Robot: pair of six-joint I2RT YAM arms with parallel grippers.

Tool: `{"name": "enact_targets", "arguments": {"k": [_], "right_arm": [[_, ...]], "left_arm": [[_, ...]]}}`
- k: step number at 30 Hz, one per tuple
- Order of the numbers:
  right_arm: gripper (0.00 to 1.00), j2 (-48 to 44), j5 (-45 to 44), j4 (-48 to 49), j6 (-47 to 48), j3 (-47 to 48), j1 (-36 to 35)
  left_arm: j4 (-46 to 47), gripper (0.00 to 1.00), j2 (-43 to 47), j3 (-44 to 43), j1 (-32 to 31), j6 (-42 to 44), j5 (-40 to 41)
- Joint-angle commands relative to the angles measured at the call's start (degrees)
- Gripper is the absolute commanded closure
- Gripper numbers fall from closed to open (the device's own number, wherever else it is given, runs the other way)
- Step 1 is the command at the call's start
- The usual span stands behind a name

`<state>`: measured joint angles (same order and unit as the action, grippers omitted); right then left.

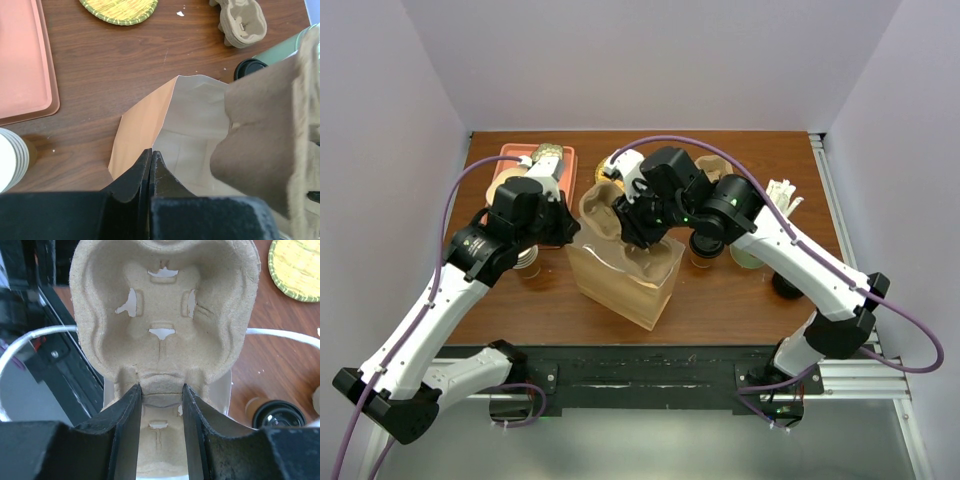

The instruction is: Pack the takeout coffee

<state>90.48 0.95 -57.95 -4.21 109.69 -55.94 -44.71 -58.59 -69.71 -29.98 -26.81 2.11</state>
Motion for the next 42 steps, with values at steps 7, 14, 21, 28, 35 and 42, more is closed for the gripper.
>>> {"name": "enact_targets", "arguments": {"k": [7, 14, 21, 28, 35, 42], "right_arm": [[0.87, -0.83, 0.11, -4.71, 5.97, -0.79, -3.47], [0.87, 2.24, -7.71, -9.98, 4.65, -0.53, -4.09], [0.87, 3.82, -9.83, -11.13, 4.65, -0.44, -4.09], [0.86, 4.71, -10.09, -7.09, 2.19, -3.86, -4.09], [0.83, 4.45, -6.67, -1.38, 0.87, -10.00, -4.09], [0.83, 1.55, -4.29, 1.35, 3.15, -14.41, -4.09]], "left_arm": [[3.93, 1.00, -0.21, -0.25, 0.27, -2.90, -1.85], [2.61, 1.00, -0.12, 0.01, 0.18, -4.39, -1.85], [3.57, 1.00, 1.02, 0.72, 0.18, -5.88, -3.43], [3.75, 1.00, 2.51, 1.86, 0.18, -7.38, -5.45], [1.91, 1.00, 3.66, 3.27, 0.18, -8.79, -5.27], [-0.55, 1.00, 3.92, 2.39, 0.27, -8.44, -2.73]]}}
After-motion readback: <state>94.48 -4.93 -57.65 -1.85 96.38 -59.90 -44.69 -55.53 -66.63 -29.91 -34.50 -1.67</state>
